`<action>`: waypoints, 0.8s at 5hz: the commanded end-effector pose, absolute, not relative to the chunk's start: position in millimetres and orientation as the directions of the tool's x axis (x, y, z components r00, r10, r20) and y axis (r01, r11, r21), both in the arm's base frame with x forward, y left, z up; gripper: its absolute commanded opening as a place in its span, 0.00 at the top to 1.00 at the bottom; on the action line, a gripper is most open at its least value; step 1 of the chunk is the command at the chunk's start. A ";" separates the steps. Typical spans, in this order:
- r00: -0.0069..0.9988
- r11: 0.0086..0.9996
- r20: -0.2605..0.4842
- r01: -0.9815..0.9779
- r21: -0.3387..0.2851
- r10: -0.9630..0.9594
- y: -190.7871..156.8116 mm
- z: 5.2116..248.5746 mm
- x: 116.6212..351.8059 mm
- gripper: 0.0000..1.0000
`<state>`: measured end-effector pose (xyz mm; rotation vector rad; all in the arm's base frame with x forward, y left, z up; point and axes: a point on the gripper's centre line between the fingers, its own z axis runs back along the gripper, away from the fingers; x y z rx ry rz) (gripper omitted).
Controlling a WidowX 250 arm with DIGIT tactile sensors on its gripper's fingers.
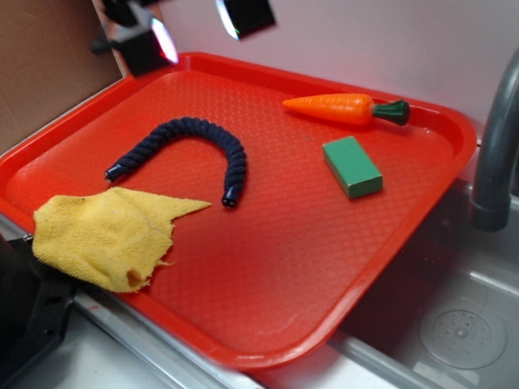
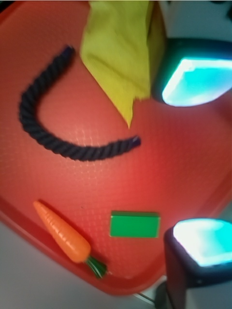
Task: Grab the green block.
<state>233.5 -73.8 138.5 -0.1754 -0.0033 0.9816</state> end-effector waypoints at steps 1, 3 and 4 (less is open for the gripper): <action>0.424 0.409 -0.056 -0.896 -0.173 0.904 -98.2 110.5 287.6 0.00; 0.447 0.441 -0.031 -0.890 -0.114 0.894 -114.8 69.9 317.4 0.00; 0.475 0.474 0.010 -0.878 -0.068 0.880 -122.1 45.9 316.3 0.00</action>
